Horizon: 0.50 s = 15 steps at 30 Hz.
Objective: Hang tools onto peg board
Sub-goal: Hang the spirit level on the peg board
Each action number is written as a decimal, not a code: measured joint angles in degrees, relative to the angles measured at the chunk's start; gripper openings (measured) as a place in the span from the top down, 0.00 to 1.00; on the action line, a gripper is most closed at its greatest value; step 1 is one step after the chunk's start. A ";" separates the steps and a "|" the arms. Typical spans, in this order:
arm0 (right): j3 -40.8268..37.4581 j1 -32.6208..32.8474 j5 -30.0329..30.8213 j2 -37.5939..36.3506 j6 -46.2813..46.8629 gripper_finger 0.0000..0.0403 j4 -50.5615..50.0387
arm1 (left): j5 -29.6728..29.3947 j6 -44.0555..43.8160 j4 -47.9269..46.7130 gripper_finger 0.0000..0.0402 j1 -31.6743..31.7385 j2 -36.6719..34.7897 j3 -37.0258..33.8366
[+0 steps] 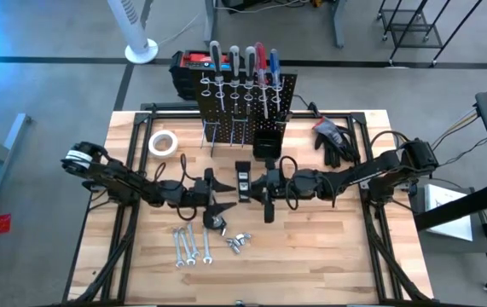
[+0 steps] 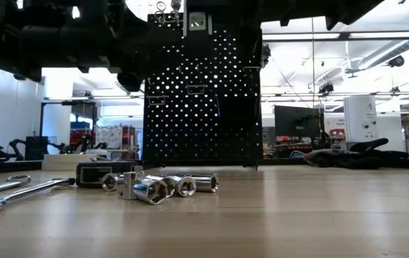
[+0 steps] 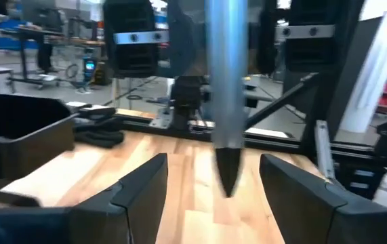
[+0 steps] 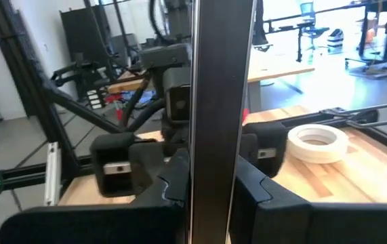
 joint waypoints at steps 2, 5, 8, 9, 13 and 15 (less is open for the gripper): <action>-0.02 -0.04 0.03 0.00 0.02 0.91 0.69 | 0.97 -0.43 -0.43 0.43 0.00 0.00 0.51; -0.02 0.01 0.00 0.00 0.00 0.91 1.60 | 0.95 -1.07 -2.05 0.39 0.14 -0.02 0.99; -0.02 0.53 -0.65 0.04 0.00 0.91 1.66 | 0.73 -1.48 -2.96 0.33 0.62 -0.02 1.49; -0.04 0.74 -1.31 0.04 -0.17 0.91 2.05 | 0.71 -1.49 -3.18 0.32 0.80 0.00 1.58; -0.07 1.41 -2.29 0.04 -2.50 0.91 3.00 | 0.76 -1.62 -4.99 0.28 1.07 0.00 2.57; -0.07 1.56 -2.35 0.04 -3.59 0.91 3.33 | 0.26 -2.27 -6.24 0.27 1.05 0.00 3.34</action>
